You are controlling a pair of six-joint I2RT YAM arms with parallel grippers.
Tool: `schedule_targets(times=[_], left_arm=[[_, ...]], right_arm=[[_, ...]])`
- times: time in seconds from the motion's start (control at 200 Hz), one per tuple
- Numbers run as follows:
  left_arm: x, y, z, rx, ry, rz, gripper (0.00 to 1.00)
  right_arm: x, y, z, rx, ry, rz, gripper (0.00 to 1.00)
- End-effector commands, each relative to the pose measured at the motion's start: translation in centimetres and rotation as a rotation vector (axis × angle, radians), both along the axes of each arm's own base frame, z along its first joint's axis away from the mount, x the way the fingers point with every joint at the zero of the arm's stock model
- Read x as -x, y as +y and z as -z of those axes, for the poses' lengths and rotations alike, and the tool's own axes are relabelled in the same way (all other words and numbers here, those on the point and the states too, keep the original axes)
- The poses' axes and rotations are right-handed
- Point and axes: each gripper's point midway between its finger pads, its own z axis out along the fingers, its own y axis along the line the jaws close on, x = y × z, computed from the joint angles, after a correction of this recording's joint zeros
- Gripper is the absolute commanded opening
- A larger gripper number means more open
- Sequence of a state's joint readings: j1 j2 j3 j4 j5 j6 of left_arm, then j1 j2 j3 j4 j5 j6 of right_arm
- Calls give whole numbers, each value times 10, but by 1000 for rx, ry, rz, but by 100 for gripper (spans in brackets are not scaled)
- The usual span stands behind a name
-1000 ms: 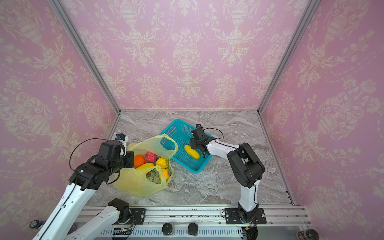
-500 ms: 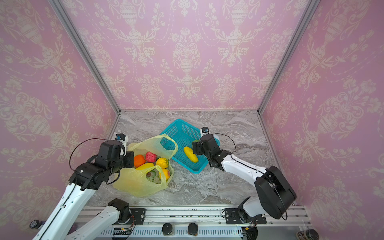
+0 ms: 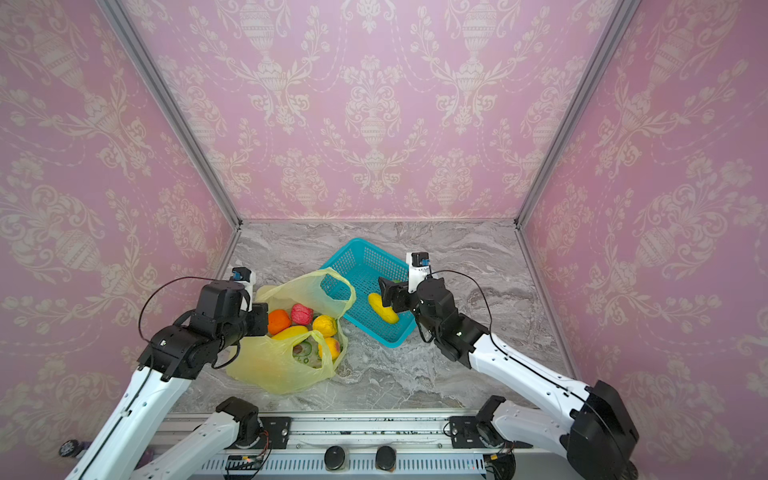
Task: Untie the knot of the plastic bag and take out the fruit
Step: 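Move the open right gripper back into the bag toward the fruit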
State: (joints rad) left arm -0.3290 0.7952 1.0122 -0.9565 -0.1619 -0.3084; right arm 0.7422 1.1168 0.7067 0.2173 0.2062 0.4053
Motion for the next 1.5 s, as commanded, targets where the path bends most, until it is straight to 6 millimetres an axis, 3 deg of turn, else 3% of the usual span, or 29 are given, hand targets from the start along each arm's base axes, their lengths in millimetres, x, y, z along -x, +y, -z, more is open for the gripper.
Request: schedule_targets(times=[0.0,0.08,0.2,0.32,0.425,0.49,0.615,0.69,1.026,1.081,1.106,1.241,1.441,1.496], left_arm=[[0,1,1,19,-5,-13,0],[1,2,-1,20,-16,-18,0],[3,4,-6,23,-38,-25,0],[2,5,-3,15,-25,-28,0],[1,4,-2,13,-18,-27,0],[2,4,-3,16,-26,-27,0],[3,5,-5,18,-36,-30,0],[3,5,-4,18,-33,-32,0],[2,4,-4,21,-29,-27,0],[3,4,-4,21,-30,-25,0],[3,4,-4,21,-29,-23,0],[3,4,-5,24,-34,-25,0],[2,4,-4,22,-31,-25,0],[3,4,-4,21,-29,-26,0]], right_arm=[[6,18,6,-2,8,-68,87],[20,45,6,23,17,-193,83],[49,90,24,133,-3,-403,78],[61,104,21,249,-23,-402,68],[88,116,12,227,-85,-493,63],[98,119,10,206,-105,-523,54],[94,128,19,188,-85,-512,22],[87,140,33,217,-43,-514,19],[59,207,101,316,153,-534,22],[59,212,116,342,180,-529,27],[54,219,108,333,166,-519,31],[46,219,124,415,172,-439,47],[37,216,149,494,224,-371,56],[35,215,156,510,238,-355,63]])
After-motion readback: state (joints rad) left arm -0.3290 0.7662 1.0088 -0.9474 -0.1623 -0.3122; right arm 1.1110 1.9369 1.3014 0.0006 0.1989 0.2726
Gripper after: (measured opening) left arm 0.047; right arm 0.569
